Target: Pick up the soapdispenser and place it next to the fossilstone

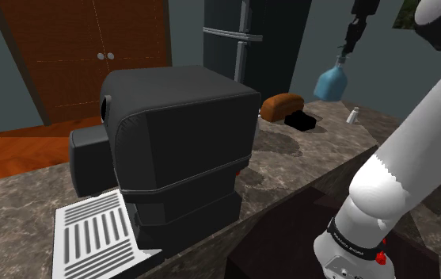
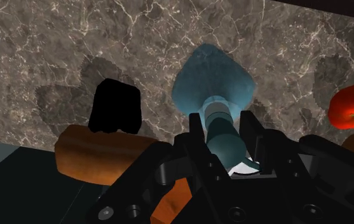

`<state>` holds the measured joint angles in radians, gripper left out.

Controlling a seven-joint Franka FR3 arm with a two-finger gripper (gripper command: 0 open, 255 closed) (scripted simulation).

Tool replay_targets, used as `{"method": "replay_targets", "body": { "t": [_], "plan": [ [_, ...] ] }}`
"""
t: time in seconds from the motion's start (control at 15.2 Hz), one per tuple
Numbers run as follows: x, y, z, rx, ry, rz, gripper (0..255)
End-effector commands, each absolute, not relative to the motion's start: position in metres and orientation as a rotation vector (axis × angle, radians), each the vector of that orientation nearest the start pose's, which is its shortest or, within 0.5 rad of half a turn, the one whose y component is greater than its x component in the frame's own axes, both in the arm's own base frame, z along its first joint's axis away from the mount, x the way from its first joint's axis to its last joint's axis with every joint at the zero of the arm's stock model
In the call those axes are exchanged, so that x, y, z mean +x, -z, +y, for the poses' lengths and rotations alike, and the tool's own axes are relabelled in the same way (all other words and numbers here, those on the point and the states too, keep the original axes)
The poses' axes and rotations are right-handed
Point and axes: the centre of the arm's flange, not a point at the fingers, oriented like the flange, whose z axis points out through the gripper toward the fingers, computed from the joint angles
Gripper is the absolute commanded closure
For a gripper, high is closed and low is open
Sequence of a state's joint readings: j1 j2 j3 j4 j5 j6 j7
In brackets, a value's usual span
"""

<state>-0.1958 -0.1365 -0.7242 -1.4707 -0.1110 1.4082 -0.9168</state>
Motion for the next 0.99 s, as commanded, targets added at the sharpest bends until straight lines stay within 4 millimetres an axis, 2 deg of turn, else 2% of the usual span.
{"method": "replay_targets", "body": {
  "t": [0.0,0.4,0.92],
  "plan": [
    [0.261,-0.710,-0.454,-3.186,0.014,0.027,255],
    [0.241,-0.711,-0.533,-3.186,0.014,0.027,255],
    [0.242,-0.669,-0.533,-3.186,0.014,0.027,255]
  ]
}}
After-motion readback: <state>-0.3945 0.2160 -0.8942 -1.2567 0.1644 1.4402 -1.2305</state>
